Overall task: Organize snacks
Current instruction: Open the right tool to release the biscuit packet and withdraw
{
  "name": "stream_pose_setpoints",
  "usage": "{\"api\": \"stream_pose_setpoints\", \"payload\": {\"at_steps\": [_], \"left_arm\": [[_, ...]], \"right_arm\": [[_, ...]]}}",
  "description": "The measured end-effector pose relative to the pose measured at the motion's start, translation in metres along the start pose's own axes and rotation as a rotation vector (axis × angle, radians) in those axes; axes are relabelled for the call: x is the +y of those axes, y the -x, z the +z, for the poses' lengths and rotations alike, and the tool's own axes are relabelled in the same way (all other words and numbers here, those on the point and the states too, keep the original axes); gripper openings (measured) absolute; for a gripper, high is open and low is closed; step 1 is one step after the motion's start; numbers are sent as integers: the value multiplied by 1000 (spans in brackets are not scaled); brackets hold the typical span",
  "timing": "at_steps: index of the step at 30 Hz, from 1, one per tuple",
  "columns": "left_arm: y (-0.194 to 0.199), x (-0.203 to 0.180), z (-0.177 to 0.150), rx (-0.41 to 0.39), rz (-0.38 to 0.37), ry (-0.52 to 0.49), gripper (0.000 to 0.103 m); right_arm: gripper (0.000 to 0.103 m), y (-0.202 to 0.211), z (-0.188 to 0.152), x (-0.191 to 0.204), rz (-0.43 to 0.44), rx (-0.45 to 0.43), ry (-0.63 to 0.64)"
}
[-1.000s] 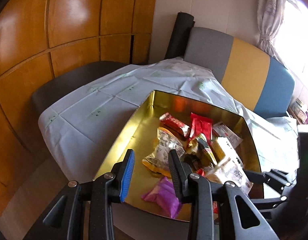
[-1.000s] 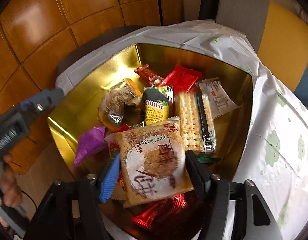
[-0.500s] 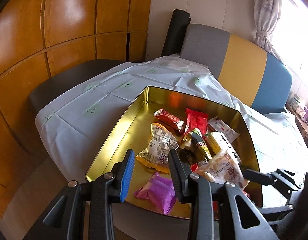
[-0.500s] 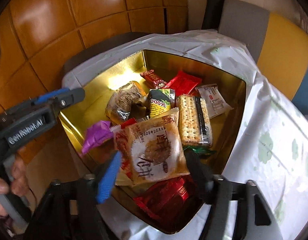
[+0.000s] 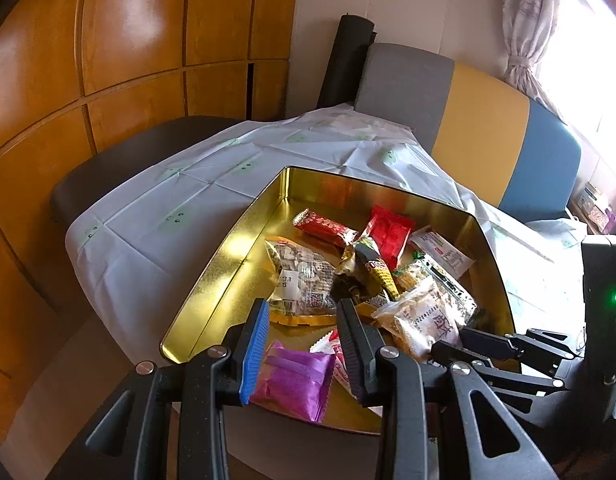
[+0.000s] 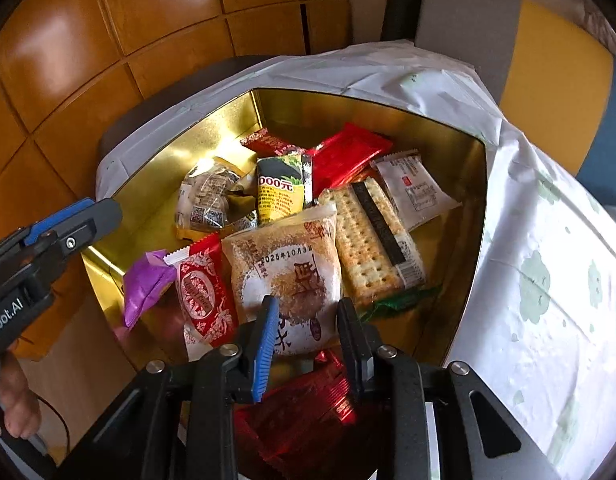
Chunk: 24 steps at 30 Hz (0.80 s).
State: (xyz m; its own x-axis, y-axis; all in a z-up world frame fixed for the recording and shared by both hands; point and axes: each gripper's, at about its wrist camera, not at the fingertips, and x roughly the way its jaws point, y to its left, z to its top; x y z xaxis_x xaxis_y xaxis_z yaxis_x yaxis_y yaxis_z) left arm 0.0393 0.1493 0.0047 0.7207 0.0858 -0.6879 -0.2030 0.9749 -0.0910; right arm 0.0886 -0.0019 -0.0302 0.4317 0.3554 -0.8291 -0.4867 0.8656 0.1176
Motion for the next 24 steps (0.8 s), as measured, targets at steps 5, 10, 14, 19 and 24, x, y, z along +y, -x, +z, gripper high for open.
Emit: {"api": "stream_pose_setpoints", "payload": {"at_steps": [5, 10, 14, 19, 24], "left_arm": [[2, -8, -3, 1, -10, -16, 35], [6, -14, -4, -6, -15, -30, 36], [10, -17, -5, -11, -22, -38, 36], [13, -19, -4, -19, -29, -43, 36], [14, -20, -4, -22, -27, -43, 36]], "right_arm": [[31, 1, -4, 2, 0, 1, -4], [31, 3, -9, 6, -2, -7, -3], [31, 5, -12, 8, -12, -11, 1], [31, 5, -13, 11, -28, -13, 10], [31, 3, -13, 10, -39, -22, 12]]}}
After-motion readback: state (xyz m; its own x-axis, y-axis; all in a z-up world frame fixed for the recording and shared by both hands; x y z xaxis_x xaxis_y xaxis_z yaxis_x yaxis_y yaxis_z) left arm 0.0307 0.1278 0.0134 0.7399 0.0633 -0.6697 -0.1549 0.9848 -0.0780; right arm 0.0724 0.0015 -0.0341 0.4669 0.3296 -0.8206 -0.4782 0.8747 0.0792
